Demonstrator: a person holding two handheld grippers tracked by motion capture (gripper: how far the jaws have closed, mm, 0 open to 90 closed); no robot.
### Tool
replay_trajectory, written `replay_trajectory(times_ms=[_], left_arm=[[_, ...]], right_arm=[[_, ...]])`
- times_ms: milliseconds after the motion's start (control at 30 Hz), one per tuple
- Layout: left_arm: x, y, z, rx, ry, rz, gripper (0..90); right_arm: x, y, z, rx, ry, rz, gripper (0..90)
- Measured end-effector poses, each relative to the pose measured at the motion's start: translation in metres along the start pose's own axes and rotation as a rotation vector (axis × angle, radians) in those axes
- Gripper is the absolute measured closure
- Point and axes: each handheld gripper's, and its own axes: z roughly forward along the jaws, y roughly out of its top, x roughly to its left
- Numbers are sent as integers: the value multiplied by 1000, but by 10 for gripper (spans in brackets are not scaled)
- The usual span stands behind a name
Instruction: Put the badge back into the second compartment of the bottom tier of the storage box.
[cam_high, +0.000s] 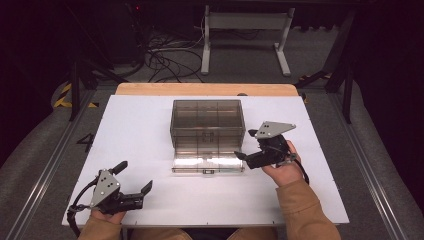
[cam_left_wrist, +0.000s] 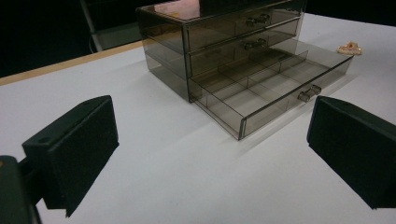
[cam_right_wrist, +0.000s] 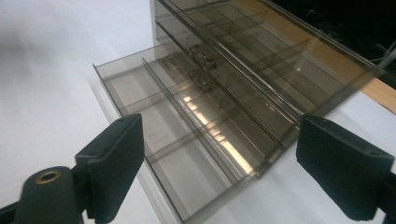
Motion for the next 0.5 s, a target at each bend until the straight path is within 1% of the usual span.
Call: replay_trajectory(times_ms=[67,200,267,367,433,500], left_arm=[[0,0,0,0,0,1,26],[1,0,0,-3,5,2,27],[1,0,-1,0,3,-1,27],[1,0,-1,0,4,-1,27],[1,0,-1,1,5,0,27],[1,0,-1,0,5,1,27]], right_arm=[[-3,-5,-5,-4,-16,10,174],[-7,-12,-11,-10,-25,24,188],[-8,-17,-13,-15,-21,38,203],[-10,-25,-15,-17,-27,55,186],[-11,-30,-16,-10,-44,61,179],[-13,-34,-17,-6,-48,73,179]])
